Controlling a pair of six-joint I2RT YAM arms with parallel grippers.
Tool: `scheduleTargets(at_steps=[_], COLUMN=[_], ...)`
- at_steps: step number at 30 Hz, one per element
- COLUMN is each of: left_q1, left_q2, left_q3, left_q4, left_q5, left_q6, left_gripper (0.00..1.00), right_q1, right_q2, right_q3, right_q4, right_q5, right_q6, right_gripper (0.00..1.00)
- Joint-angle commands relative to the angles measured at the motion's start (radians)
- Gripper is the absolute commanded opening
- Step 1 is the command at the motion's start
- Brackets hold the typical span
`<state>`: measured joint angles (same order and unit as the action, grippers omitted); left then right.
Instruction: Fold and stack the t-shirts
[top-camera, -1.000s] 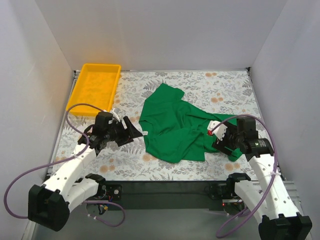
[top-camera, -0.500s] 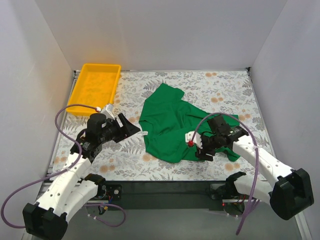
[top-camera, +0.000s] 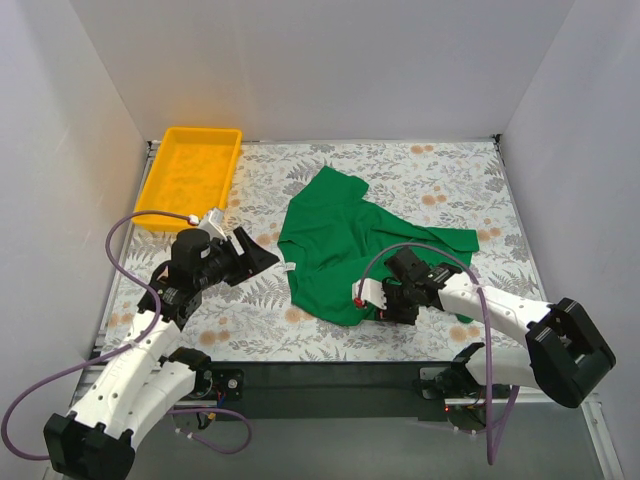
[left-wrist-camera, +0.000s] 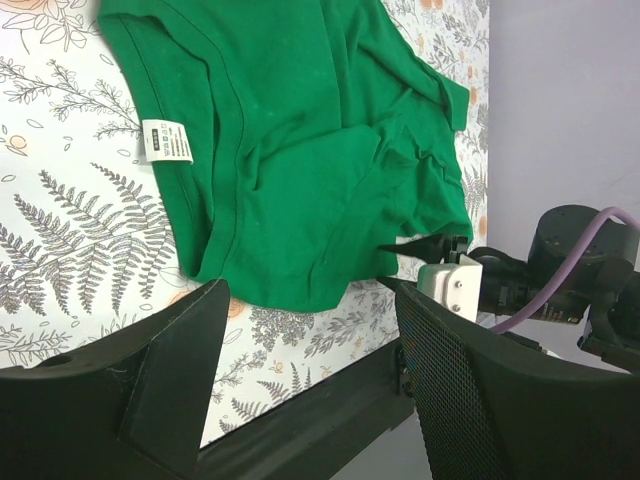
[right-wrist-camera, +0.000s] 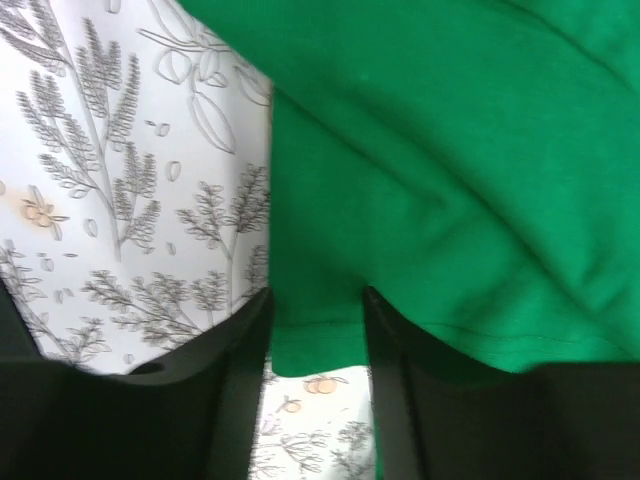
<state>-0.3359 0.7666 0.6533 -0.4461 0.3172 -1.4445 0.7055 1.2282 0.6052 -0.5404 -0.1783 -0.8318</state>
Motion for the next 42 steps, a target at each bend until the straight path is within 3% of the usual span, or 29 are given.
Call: scheduleTargets(at_steps=[1, 3, 6, 7, 9, 12, 14, 17, 20, 23, 24, 26, 27, 28, 29, 31, 33, 34, 36, 37, 38, 42], left_q1=[0.003, 0.005, 0.003, 0.005, 0.003, 0.003, 0.003, 0.005, 0.003, 0.003, 0.003, 0.003, 0.005, 0.003, 0.003, 0.003, 0.005, 0.005, 0.005, 0.005, 0.005, 0.005], left_q2=[-0.027, -0.03, -0.032, -0.03, -0.026, -0.024, -0.021, -0.004, 0.022, 0.048, 0.057, 0.097, 0.112, 0.156, 0.18, 0.238, 0.333, 0.359, 0.453, 0.485, 0.512, 0.62], left_q3=[-0.004, -0.007, -0.011, -0.012, -0.011, -0.012, -0.014, -0.012, -0.017, -0.024, -0.024, -0.018, -0.014, 0.002, 0.011, 0.047, 0.075, 0.1, 0.129, 0.144, 0.173, 0.227], left_q4=[-0.017, -0.022, -0.019, -0.017, -0.013, -0.011, -0.006, -0.002, 0.006, 0.018, 0.021, 0.029, 0.03, 0.038, 0.043, 0.058, 0.069, 0.081, 0.092, 0.098, 0.101, 0.103], left_q5=[-0.018, -0.02, -0.02, -0.015, -0.012, -0.007, -0.007, 0.006, 0.014, 0.019, 0.016, 0.011, 0.01, 0.003, 0.0, -0.007, -0.012, -0.018, -0.021, -0.02, -0.021, -0.003], left_q6=[-0.001, -0.002, -0.007, -0.008, -0.011, -0.016, -0.016, -0.022, -0.034, -0.042, -0.042, -0.034, -0.028, -0.022, -0.013, 0.01, 0.038, 0.045, 0.077, 0.088, 0.098, 0.136], left_gripper=[0.66, 0.66, 0.66, 0.66, 0.66, 0.66, 0.66, 0.66, 0.66, 0.66, 0.66, 0.66, 0.66, 0.66, 0.66, 0.66, 0.66, 0.66, 0.66, 0.66, 0.66, 0.65], right_q1=[0.02, 0.023, 0.026, 0.029, 0.031, 0.037, 0.055, 0.152, 0.215, 0.27, 0.278, 0.279, 0.278, 0.246, 0.208, 0.007, -0.156, -0.313, -0.506, -0.559, -0.611, -0.796], right_q2=[0.011, 0.016, 0.021, 0.014, 0.004, -0.018, -0.05, -0.055, 0.028, 0.099, 0.108, 0.114, 0.1, 0.087, 0.067, 0.011, -0.012, -0.015, -0.01, -0.006, 0.002, 0.062], right_q3=[-0.012, -0.007, 0.001, 0.001, 0.002, 0.057, 0.103, 0.203, 0.266, 0.286, 0.288, 0.327, 0.344, 0.363, 0.401, 0.445, 0.502, 0.51, 0.498, 0.486, 0.473, 0.407], right_q4=[0.005, -0.018, -0.076, -0.09, -0.105, -0.206, -0.336, -0.481, -0.579, -0.621, -0.618, -0.616, -0.61, -0.603, -0.584, -0.54, -0.477, -0.378, -0.241, -0.163, -0.057, 0.085], right_q5=[0.007, -0.012, -0.049, -0.056, -0.079, -0.185, -0.339, -0.49, -0.6, -0.603, -0.596, -0.54, -0.518, -0.503, -0.503, -0.527, -0.527, -0.514, -0.448, -0.399, -0.347, -0.244], right_q6=[0.011, -0.004, -0.033, -0.038, -0.053, -0.116, -0.203, -0.283, -0.373, -0.383, -0.376, -0.327, -0.311, -0.297, -0.274, -0.244, -0.192, -0.111, 0.007, 0.154, 0.201, 0.287], right_gripper=[0.45, 0.38, 0.17, 0.06, 0.01, 0.01, 0.01, 0.01, 0.01, 0.03, 0.07, 0.35, 0.44, 0.55, 0.57, 0.61, 0.61, 0.61, 0.61, 0.61, 0.6, 0.57])
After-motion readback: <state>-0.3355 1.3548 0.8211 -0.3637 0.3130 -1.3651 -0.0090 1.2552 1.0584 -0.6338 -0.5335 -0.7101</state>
